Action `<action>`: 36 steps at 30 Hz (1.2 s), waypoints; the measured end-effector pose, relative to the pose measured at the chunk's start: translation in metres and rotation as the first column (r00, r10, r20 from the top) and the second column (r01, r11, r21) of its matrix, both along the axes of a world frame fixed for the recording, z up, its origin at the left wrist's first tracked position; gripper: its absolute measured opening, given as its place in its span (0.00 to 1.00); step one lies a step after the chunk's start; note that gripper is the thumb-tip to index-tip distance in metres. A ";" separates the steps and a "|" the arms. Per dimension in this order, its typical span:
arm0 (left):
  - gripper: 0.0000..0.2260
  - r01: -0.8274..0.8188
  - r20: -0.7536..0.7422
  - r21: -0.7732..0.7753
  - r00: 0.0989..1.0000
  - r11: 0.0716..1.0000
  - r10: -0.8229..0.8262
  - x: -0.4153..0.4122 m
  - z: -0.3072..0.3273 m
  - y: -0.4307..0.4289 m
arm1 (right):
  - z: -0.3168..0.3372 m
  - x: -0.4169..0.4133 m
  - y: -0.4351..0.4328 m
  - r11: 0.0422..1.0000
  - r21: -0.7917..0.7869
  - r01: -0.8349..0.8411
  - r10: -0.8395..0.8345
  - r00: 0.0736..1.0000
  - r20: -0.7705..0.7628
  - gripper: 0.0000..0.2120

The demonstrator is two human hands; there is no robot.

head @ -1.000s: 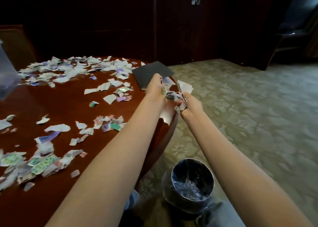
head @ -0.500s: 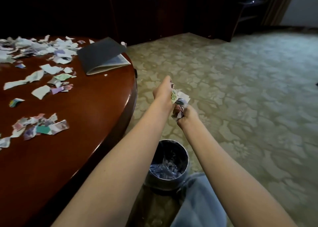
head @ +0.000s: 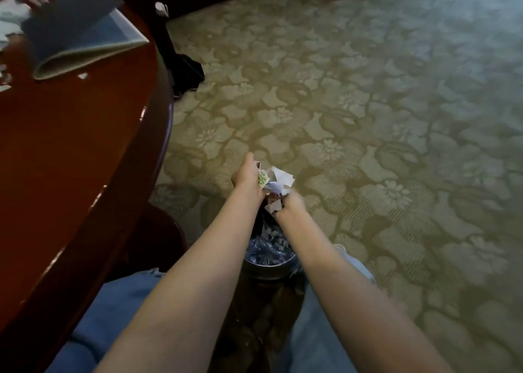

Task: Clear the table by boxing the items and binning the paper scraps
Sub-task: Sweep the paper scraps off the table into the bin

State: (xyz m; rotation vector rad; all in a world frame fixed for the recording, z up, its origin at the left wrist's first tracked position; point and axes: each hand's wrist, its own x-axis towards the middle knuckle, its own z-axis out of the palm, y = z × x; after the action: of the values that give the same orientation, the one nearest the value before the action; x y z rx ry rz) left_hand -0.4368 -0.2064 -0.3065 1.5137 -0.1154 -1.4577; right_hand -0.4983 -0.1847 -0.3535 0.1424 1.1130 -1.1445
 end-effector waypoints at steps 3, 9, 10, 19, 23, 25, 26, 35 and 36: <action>0.10 -0.053 0.005 0.013 0.999 0.998 0.053 0.002 -0.019 0.000 | -0.021 0.001 -0.003 0.995 0.089 -0.035 0.042 0.996 -0.082 0.08; 0.15 -0.077 0.085 0.150 0.994 0.986 0.065 0.008 -0.062 0.004 | -0.056 0.001 -0.002 0.948 0.266 -0.177 0.224 0.961 -0.160 0.13; 0.16 -0.086 0.107 0.187 0.992 0.979 0.067 0.010 -0.070 0.004 | -0.060 -0.001 -0.002 0.937 0.295 -0.188 0.248 0.952 -0.182 0.13; 0.19 -0.105 0.107 0.281 0.991 0.954 0.078 0.002 -0.119 0.000 | -0.095 0.013 -0.005 0.938 0.334 -0.095 0.111 0.993 -0.029 0.11; 0.17 -0.152 0.134 0.281 0.984 0.947 0.119 -0.006 -0.134 -0.002 | -0.112 0.011 -0.006 0.934 0.356 -0.020 0.062 0.993 -0.105 0.08; 0.16 -0.181 0.150 0.287 0.978 0.941 0.143 -0.008 -0.139 -0.002 | -0.115 0.008 -0.008 0.925 0.379 -0.016 0.077 0.986 -0.149 0.09; 0.16 -0.186 0.160 0.298 0.977 0.936 0.143 -0.008 -0.141 -0.002 | -0.116 0.007 -0.009 0.922 0.386 -0.017 0.089 0.982 -0.168 0.09; 0.16 -0.127 0.168 0.290 0.982 0.949 0.080 -0.002 -0.151 -0.013 | -0.136 0.011 -0.021 0.858 0.483 -0.174 0.236 0.969 -0.070 0.16; 0.16 -0.112 0.166 0.285 0.984 0.952 0.066 -0.002 -0.152 -0.014 | -0.136 0.010 -0.022 0.845 0.494 -0.203 0.256 0.966 -0.040 0.17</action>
State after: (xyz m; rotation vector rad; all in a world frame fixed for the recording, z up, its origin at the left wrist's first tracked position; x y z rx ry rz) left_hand -0.4392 -0.2208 -0.4585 1.8497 0.0802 -1.3256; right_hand -0.4881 -0.2068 -0.4897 0.3343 1.4582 -0.6422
